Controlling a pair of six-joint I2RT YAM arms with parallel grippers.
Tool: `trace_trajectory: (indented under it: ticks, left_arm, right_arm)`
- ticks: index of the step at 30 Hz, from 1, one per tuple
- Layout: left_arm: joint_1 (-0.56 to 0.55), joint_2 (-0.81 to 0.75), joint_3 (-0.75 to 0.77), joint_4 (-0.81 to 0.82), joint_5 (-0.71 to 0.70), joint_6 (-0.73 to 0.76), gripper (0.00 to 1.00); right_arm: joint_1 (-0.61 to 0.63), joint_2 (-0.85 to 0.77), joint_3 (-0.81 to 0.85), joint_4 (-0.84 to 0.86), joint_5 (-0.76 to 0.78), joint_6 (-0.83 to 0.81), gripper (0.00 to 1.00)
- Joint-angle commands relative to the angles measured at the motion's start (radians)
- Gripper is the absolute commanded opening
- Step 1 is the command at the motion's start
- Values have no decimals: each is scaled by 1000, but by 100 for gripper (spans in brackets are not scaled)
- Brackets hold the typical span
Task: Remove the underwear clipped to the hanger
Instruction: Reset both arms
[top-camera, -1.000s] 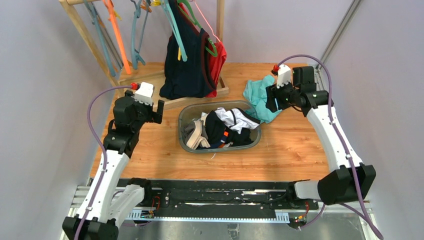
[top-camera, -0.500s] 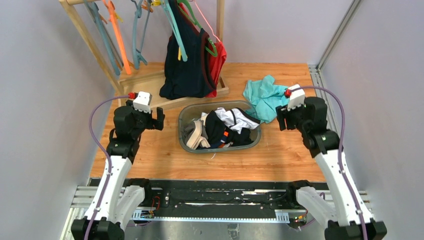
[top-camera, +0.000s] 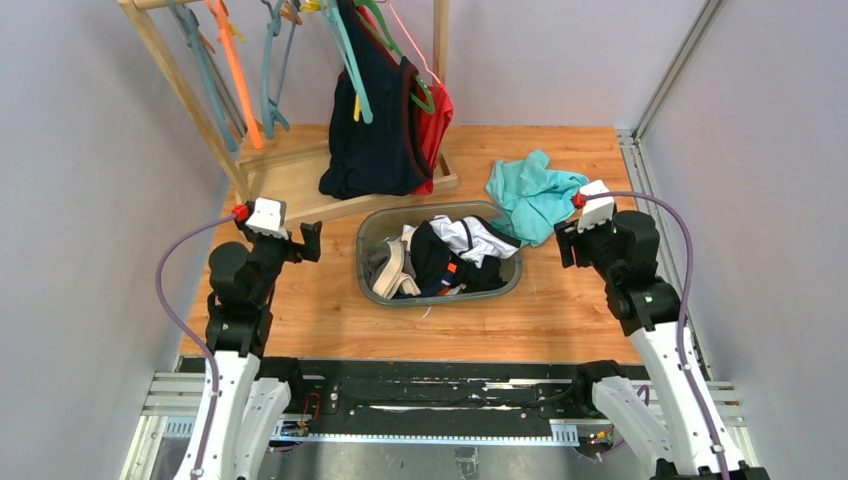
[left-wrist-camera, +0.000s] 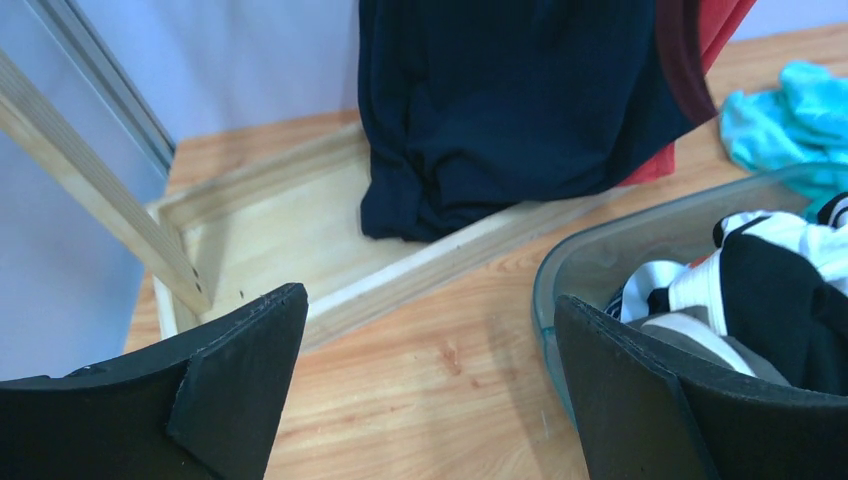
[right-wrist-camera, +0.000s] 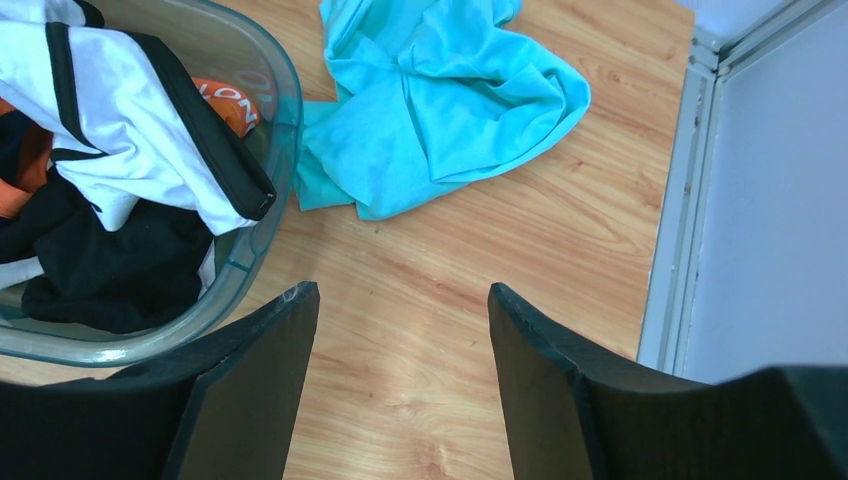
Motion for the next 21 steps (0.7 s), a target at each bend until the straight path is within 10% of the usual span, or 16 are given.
trace_trajectory:
  ticks: [1, 21]
  left_arm:
    - [9, -99, -43, 91, 40, 11, 98]
    - [9, -273, 8, 28, -3, 57, 98]
  right_arm:
    - [-15, -58, -30, 65, 17, -26, 64]
    - [-17, -236, -56, 105, 24, 23, 65]
